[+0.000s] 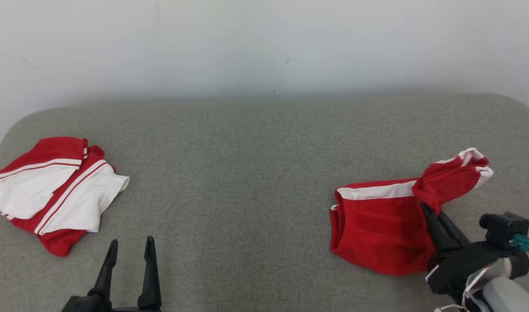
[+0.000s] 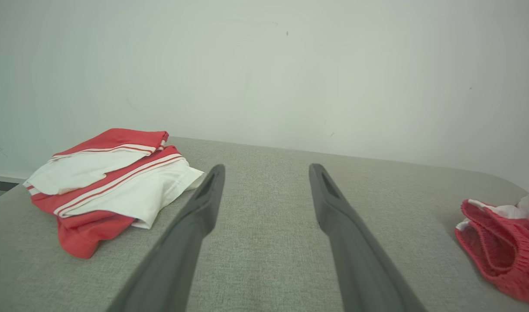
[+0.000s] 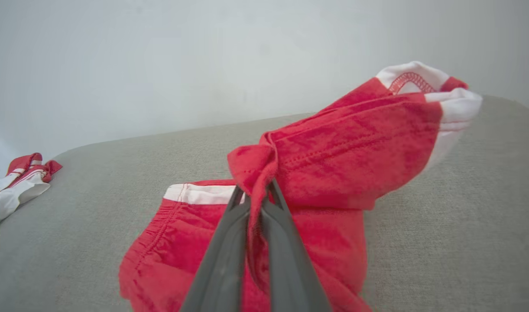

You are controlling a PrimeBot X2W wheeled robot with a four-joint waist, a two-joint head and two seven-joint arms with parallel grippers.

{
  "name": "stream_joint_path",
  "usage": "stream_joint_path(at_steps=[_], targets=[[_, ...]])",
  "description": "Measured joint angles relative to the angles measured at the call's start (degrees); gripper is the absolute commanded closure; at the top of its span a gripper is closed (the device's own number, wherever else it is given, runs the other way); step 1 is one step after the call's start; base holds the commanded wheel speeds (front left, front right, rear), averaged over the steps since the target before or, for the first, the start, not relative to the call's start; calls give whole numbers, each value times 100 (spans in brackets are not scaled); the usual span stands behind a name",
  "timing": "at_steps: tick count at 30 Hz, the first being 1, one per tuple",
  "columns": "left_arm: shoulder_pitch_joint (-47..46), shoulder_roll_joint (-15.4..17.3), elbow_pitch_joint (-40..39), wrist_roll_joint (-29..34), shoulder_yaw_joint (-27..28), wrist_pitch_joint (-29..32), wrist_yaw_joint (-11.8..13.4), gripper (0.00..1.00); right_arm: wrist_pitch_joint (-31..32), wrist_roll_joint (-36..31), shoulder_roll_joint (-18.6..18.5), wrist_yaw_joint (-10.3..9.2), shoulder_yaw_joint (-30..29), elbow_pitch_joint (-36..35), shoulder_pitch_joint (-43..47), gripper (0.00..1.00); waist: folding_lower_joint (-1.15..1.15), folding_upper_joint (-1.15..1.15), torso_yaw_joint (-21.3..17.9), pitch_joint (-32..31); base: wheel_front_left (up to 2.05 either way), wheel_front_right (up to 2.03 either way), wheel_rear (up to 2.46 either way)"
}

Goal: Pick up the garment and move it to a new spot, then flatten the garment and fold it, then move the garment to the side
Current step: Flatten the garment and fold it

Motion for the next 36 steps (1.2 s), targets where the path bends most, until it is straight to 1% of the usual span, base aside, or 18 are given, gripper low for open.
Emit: stream_joint_path(at_steps=[1,3,6,10,14,18,19,20,21,27,32,36], targets=[[0,0,0,0,0,0,0,0,0,0,0,0,0,0,0,100,0,0,0,0,0,0,0],[1,3,-5,-16,-8,0,16,0,155,-180,99,0,-23,-339,180,100,0,0,35,6,0,0,0],[2,1,-1,-23,-34,0,25,0,453,-385,301,0,-57,-778,396,100,1,1,75,33,0,0,0],[-5,0,13,-48,-110,0,30,0,799,-693,554,0,-101,-1087,640,100,1,1,160,65,0,0,0],[-43,2,37,-74,-172,0,32,0,1038,-949,806,0,-80,-1173,779,100,1,1,243,115,0,0,0],[-94,2,69,-90,-226,0,37,0,1132,-1062,1020,0,-123,-1018,789,100,1,1,305,169,0,0,0],[-98,2,76,-91,-237,0,37,0,1135,-1085,1045,0,-142,-951,788,91,1,0,320,179,0,0,0],[-99,2,85,-92,-244,0,37,0,1136,-1144,1050,0,-141,-903,788,6,1,1,335,185,0,0,0],[-99,1,94,-97,-249,0,37,0,1131,-1176,1060,0,-145,-875,788,0,1,1,347,190,0,0,0],[-92,1,98,-99,-201,0,79,0,758,-1226,1010,0,-323,-1070,847,0,1,1,330,160,0,0,0],[-57,1,55,-99,-94,0,80,0,407,-1269,894,0,-742,-1441,1026,0,1,1,252,104,0,0,0],[-24,1,-2,-97,-11,0,78,0,203,-1318,884,0,-1243,-1768,1267,0,1,1,170,68,0,0,0]])
